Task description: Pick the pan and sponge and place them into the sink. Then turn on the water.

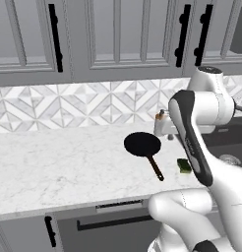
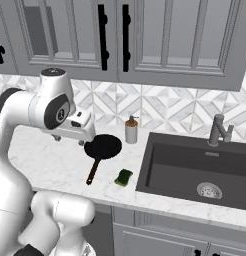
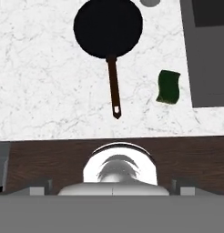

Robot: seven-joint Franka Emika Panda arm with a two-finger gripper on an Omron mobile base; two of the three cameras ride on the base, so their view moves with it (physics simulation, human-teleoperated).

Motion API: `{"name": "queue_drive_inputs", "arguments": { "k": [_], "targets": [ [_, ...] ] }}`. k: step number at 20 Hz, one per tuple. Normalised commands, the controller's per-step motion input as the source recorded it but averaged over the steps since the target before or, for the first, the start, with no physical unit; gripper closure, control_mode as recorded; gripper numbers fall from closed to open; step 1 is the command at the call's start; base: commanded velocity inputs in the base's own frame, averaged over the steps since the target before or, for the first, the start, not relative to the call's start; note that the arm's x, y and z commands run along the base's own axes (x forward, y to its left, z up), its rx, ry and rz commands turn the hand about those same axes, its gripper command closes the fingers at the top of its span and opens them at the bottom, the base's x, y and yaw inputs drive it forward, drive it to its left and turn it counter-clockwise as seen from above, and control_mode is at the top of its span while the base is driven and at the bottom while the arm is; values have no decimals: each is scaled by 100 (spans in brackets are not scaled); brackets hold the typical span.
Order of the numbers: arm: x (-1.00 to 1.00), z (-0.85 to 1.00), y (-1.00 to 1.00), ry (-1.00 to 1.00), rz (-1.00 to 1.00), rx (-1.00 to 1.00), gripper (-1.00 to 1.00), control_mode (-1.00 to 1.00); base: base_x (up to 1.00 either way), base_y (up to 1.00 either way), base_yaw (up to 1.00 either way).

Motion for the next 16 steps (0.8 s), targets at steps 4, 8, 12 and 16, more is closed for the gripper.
{"name": "queue_drive_inputs", "arguments": {
  "k": [4,8,12,16],
  "targets": [
    [64,-53,0,3,0,0,-100,-100,0,0,0],
    [41,-70,1,9,0,0,-100,-100,0,0,0],
    [44,-84,16,6,0,-1,-100,-100,0,0,0],
    [24,-57,3,6,0,0,-100,-100,0,0,0]
  ]
}}
